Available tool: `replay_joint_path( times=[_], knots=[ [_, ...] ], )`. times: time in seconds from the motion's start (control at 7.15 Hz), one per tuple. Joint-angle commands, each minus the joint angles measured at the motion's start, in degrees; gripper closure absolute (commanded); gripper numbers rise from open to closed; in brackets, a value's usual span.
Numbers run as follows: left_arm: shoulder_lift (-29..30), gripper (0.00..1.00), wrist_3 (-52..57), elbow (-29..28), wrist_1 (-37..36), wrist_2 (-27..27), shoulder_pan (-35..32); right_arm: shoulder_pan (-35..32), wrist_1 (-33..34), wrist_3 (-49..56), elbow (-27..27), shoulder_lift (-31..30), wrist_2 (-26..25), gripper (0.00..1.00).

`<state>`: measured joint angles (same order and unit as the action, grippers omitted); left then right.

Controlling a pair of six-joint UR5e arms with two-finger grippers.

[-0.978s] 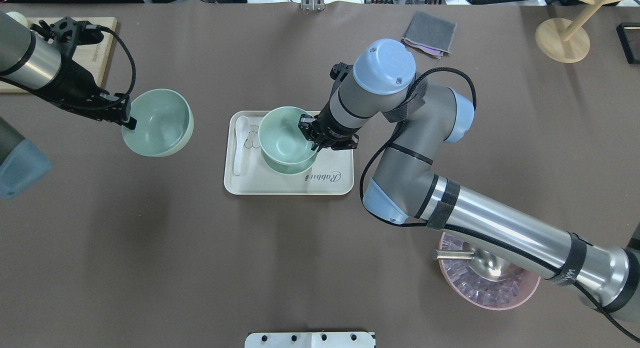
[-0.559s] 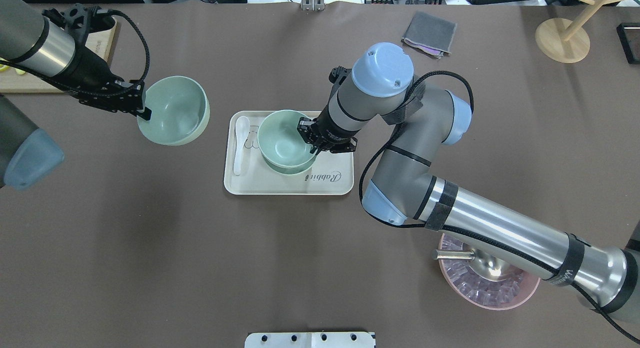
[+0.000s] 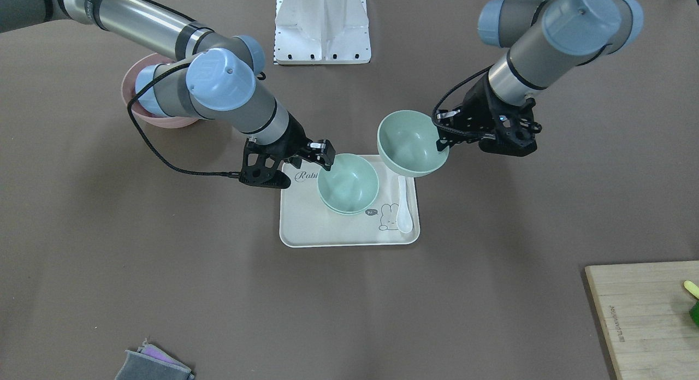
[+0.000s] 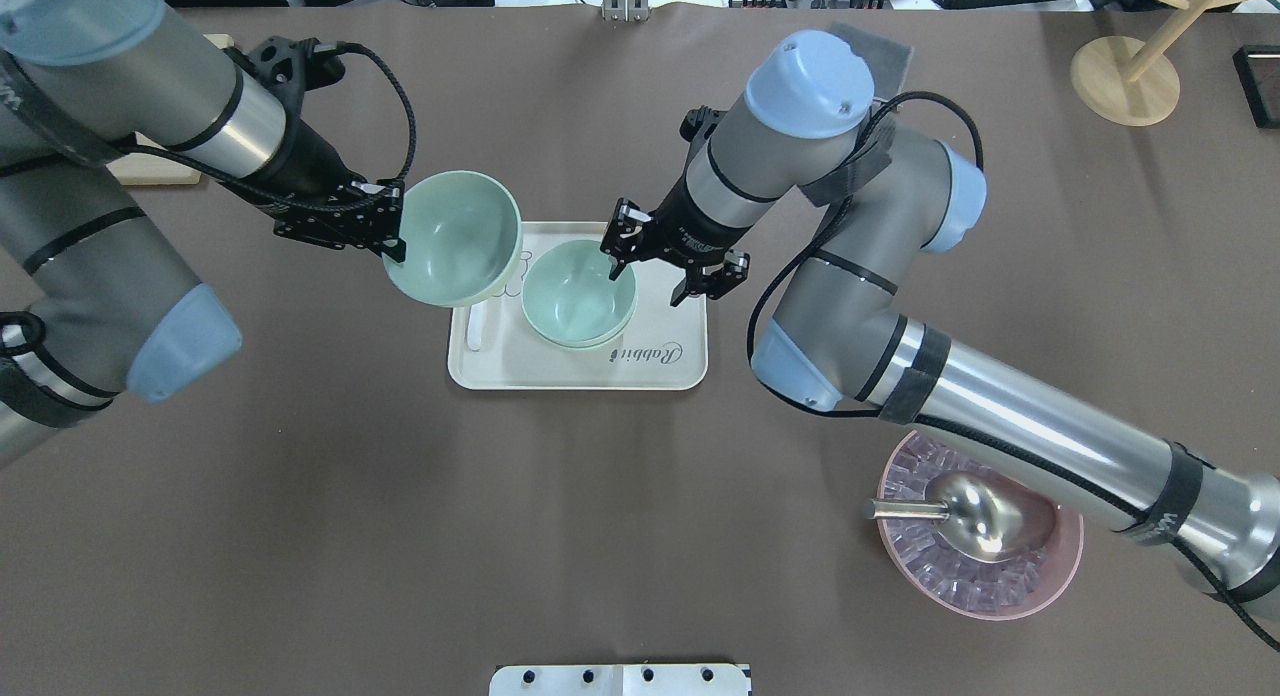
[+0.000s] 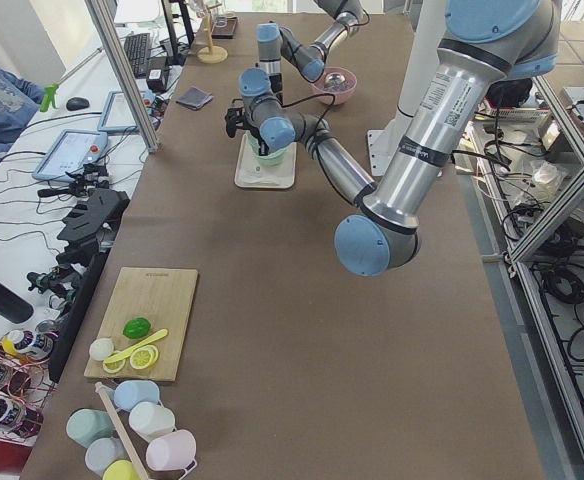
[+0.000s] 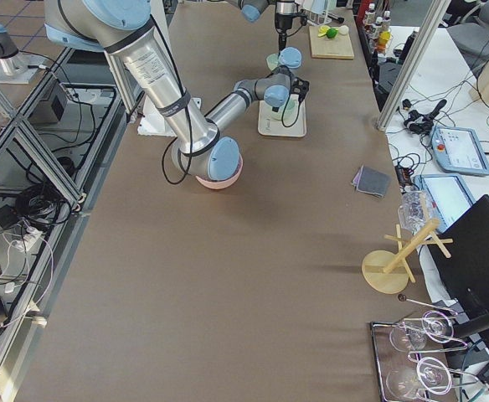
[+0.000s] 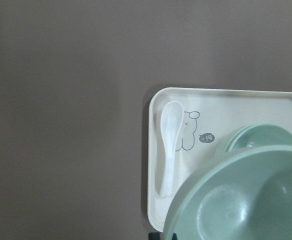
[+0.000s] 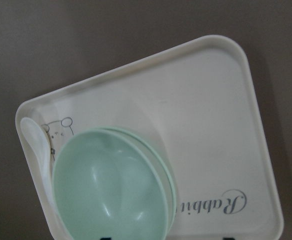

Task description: Stack green bowls together

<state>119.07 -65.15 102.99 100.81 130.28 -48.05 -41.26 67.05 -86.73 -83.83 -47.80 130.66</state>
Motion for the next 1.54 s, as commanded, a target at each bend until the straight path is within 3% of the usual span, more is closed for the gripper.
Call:
replay_joint_path(
  times=[0.0, 0.42, 0.98, 1.12, 1.26, 1.4],
  knots=[
    [4.84, 1.0, -4.1, -4.18, 0.09, -5.54, 5.57, -7.75, 0.18, 4.6, -4.21, -6.56, 6.69, 0.0],
    [8.46, 1.0, -7.89, -7.8, 1.23, -10.22, 10.34, -14.01, 0.18, 18.73, -4.15, -13.7, 9.0, 0.0],
    [8.55, 0.97, -7.27, -14.39, 11.95, -10.31, 9.82, -15.51, 0.1, 20.9, -4.76, -15.57, 9.08, 0.0],
    [8.46, 0.29, -7.27, -14.4, 11.95, -10.31, 9.64, -15.51, 0.1, 20.9, -4.67, -15.57, 9.08, 0.0],
    [8.55, 0.03, -7.27, -14.4, 11.95, -10.31, 8.94, -15.6, 0.18, 20.9, -4.67, -15.48, 9.08, 0.0],
    [8.55, 0.02, -7.19, -14.4, 11.95, -10.31, 7.28, -15.6, 0.18, 20.9, -4.67, -15.31, 9.08, 0.0]
  ],
)
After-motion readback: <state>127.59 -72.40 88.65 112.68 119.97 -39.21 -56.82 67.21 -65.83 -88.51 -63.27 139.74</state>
